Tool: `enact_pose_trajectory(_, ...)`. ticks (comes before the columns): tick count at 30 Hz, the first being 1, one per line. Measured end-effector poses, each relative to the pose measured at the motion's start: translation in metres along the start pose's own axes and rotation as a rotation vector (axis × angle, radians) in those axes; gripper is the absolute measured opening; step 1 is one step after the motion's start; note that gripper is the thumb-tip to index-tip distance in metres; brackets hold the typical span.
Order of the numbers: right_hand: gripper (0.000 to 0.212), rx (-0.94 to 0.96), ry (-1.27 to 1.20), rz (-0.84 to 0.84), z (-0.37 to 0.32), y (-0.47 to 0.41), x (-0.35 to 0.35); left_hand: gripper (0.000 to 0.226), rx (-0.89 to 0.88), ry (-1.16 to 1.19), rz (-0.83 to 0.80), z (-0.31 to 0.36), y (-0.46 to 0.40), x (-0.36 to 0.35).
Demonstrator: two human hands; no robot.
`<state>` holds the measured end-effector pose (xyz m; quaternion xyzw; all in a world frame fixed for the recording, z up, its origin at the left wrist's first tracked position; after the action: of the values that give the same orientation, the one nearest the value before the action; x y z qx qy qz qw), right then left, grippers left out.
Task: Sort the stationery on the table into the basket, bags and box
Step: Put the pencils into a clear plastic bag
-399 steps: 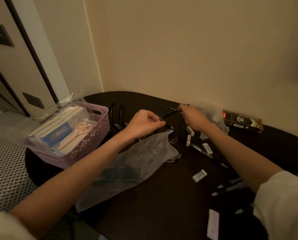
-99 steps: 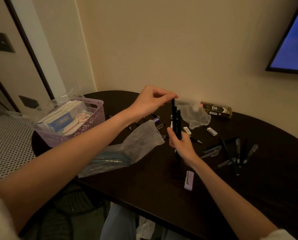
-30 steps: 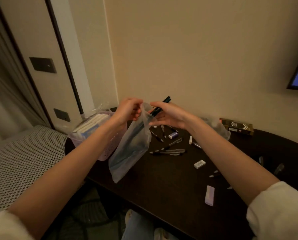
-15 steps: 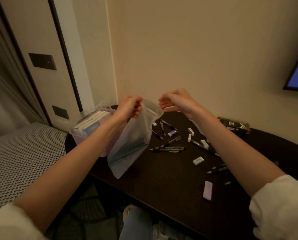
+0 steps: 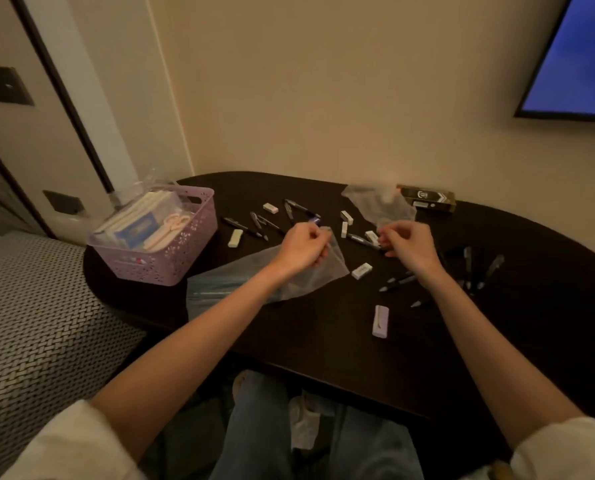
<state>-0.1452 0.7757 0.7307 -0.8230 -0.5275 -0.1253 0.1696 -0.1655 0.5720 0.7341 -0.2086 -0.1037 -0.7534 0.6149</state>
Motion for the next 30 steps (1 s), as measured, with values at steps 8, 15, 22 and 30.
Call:
enact_pose_trajectory(8, 0.017, 0.042, 0.025, 0.103, 0.052, 0.025, 0.048, 0.016, -0.143, -0.019, 0.103, 0.024, 0.003, -0.047)
enact_pose_trajectory(15, 0.028, -0.197, 0.191, 0.385, 0.104, 0.003, 0.119, 0.02, -0.26, -0.277, -0.114, 0.027, -0.015, -0.116)
enact_pose_trajectory(22, 0.018, -0.222, 0.722, 0.07, 0.114, -0.029, 0.096, 0.023, -0.286, -0.426, -0.195, 0.018, -0.048, -0.153)
enact_pose_trajectory(30, 0.023, -0.252, 0.618, 0.144, 0.113, -0.048, 0.104, 0.021, -0.413, -0.512, -0.241, 0.038, -0.076, -0.192)
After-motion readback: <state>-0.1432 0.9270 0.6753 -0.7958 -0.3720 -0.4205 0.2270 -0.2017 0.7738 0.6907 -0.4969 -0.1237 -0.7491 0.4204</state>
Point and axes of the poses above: each hand's wrist, its own y-axis away from the middle knuckle, its own x-axis out of the back of the hand, z = x × y, the point moved 8 cm from there along -y, towards the middle knuckle, and after that the axes turned 4 degrees about z, right-handed, at the moved point
